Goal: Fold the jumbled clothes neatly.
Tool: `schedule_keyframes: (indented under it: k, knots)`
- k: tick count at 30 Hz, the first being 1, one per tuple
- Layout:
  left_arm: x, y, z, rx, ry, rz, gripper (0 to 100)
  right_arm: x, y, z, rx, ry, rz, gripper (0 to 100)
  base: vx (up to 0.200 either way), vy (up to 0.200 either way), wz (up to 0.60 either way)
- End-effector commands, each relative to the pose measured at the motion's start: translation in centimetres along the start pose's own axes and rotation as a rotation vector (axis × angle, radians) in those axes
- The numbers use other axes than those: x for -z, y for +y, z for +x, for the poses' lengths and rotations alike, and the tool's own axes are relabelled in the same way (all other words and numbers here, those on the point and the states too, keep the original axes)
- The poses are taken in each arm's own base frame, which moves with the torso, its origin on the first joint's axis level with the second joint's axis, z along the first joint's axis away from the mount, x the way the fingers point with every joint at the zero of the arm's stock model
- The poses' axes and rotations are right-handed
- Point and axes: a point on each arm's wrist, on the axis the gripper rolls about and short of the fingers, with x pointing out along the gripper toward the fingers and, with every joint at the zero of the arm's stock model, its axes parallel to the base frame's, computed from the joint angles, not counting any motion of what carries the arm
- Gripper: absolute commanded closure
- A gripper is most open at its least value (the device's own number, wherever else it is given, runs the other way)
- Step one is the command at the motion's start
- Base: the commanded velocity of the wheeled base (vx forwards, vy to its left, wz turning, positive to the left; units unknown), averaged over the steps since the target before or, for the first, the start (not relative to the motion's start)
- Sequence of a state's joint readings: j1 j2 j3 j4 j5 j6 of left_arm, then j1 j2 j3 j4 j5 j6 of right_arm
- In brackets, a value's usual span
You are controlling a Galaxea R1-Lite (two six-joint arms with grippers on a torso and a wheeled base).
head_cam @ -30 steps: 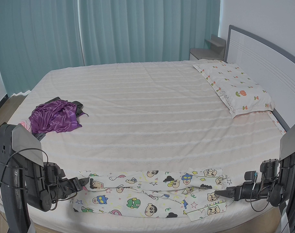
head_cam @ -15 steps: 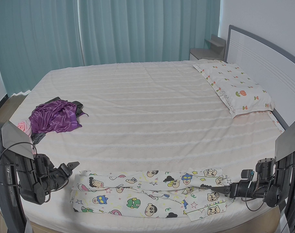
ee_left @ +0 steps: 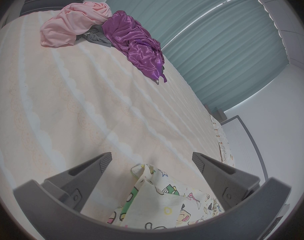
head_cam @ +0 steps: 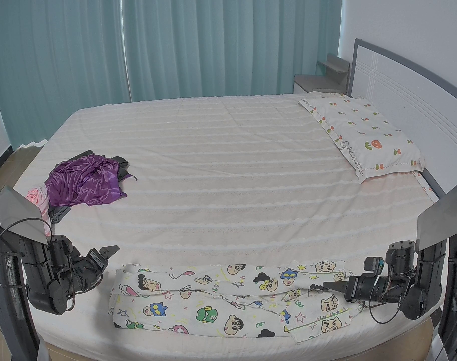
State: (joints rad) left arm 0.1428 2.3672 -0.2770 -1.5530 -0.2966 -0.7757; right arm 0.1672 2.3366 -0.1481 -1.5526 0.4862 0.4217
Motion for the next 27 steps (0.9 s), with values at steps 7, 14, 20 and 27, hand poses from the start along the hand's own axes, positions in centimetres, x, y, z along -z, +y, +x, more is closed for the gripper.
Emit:
schedule_keyframes:
  k: [7,14,20,27]
  knots:
    - [-0.1,-0.1,0.0,0.006,-0.017,0.017,0,-0.3,0.4,-1.3,0.049,-0.050,-0.007,100,0.000,0.000,0.00]
    - [0.0,-0.1,0.0,0.003,-0.013,0.032,0,-0.5,0.5,-2.1,0.059,-0.065,-0.007,100,0.000,0.000,0.00]
    - [0.0,0.0,0.0,0.000,-0.012,0.031,0,-0.4,0.2,-2.4,0.073,-0.063,0.003,100,0.000,0.000,0.00]
    - [0.1,0.0,0.0,-0.001,-0.011,0.033,0,-0.3,0.1,-3.2,0.089,-0.070,-0.010,100,0.000,0.000,0.00]
